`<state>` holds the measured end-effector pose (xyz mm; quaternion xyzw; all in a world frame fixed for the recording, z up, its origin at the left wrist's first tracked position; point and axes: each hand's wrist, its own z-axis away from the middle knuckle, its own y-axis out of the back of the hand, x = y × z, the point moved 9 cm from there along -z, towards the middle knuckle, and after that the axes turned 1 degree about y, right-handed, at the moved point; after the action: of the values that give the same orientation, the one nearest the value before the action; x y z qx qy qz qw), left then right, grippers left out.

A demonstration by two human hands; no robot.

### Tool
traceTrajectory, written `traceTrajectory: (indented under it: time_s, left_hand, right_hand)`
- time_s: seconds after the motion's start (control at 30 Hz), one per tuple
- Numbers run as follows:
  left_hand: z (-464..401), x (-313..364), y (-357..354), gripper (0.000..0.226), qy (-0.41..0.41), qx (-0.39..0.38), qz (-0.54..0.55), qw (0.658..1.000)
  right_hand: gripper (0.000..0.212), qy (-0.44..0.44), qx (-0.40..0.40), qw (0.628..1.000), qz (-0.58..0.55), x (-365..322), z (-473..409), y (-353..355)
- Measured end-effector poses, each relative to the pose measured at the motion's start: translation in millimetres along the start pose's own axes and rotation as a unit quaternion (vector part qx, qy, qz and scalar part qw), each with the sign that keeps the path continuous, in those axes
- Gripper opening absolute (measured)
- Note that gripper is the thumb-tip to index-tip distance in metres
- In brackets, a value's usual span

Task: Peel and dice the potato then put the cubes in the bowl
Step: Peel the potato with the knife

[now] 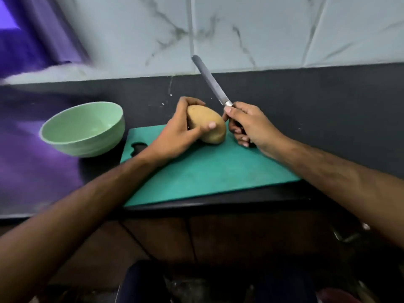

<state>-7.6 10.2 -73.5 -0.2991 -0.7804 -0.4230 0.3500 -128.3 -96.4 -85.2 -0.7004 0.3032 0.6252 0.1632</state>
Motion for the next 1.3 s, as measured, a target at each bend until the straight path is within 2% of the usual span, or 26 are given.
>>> traceTrajectory:
  time_s: [0.27,0.43,0.6,0.77,0.83,0.9,1.03,1.2,1.3]
  left_hand:
    - [3,12,5,0.038,-0.021,0.046,-0.124,0.991]
    - [4,7,16,0.049,-0.006,0.090,-0.135,0.987]
    - [-6,1,11,0.053,-0.032,0.044,-0.127,0.990]
    - [-8,-11,15,0.056,0.001,0.004,-0.074,0.997]
    - [-7,-13,14,0.053,0.009,-0.011,-0.078,0.997]
    - [-4,-11,13,0.060,0.009,-0.023,-0.101,0.995]
    - [3,-8,16,0.077,0.013,-0.041,-0.125,0.991]
    - [2,5,19,0.068,-0.004,0.004,-0.160,0.987]
    - [1,2,17,0.052,0.012,-0.001,-0.164,0.986]
  right_hand:
    - [0.025,0.000,0.039,0.999,0.016,-8,18,2]
    - [0.028,-0.006,0.050,0.999,0.014,-6,23,4]
    - [0.025,-0.014,0.065,0.998,0.022,-2,27,6]
    - [0.024,-0.019,0.060,0.998,0.025,-2,31,4]
    - [0.023,-0.022,0.059,0.998,0.030,-2,29,4]
    - [0.023,-0.023,0.060,0.997,0.031,-1,30,4]
    - [0.024,-0.033,0.040,0.998,0.034,-5,29,-2]
    - [0.028,-0.061,0.002,0.998,0.003,-11,30,3]
    - [0.031,-0.064,-0.051,0.996,0.046,-19,34,12]
